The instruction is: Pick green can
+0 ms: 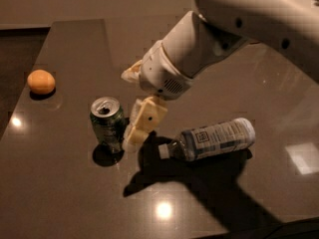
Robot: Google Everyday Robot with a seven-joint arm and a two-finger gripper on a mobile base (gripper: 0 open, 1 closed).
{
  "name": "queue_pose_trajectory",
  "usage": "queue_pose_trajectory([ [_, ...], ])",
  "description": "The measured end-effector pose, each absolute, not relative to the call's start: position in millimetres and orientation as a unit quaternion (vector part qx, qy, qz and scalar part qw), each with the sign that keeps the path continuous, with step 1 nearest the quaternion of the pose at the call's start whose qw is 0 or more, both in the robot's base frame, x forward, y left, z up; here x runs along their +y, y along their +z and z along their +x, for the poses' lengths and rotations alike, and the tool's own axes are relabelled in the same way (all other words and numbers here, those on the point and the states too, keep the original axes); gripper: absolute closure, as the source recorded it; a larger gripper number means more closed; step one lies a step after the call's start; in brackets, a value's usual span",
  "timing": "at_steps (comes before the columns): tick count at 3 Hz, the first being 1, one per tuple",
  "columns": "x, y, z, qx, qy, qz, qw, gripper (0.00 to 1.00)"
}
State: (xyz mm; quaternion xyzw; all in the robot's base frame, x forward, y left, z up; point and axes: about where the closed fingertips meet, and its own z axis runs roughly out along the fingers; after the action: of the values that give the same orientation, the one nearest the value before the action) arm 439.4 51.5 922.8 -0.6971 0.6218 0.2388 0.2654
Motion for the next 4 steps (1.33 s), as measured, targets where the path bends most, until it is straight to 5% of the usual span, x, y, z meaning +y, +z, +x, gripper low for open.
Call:
queue_pose_trajectory([
  [1, 76, 911, 436, 0.611, 0.245, -0.708, 0.255, 0.0],
  [4, 94, 912, 441, 0.616, 0.268, -0.704, 0.233, 0.64],
])
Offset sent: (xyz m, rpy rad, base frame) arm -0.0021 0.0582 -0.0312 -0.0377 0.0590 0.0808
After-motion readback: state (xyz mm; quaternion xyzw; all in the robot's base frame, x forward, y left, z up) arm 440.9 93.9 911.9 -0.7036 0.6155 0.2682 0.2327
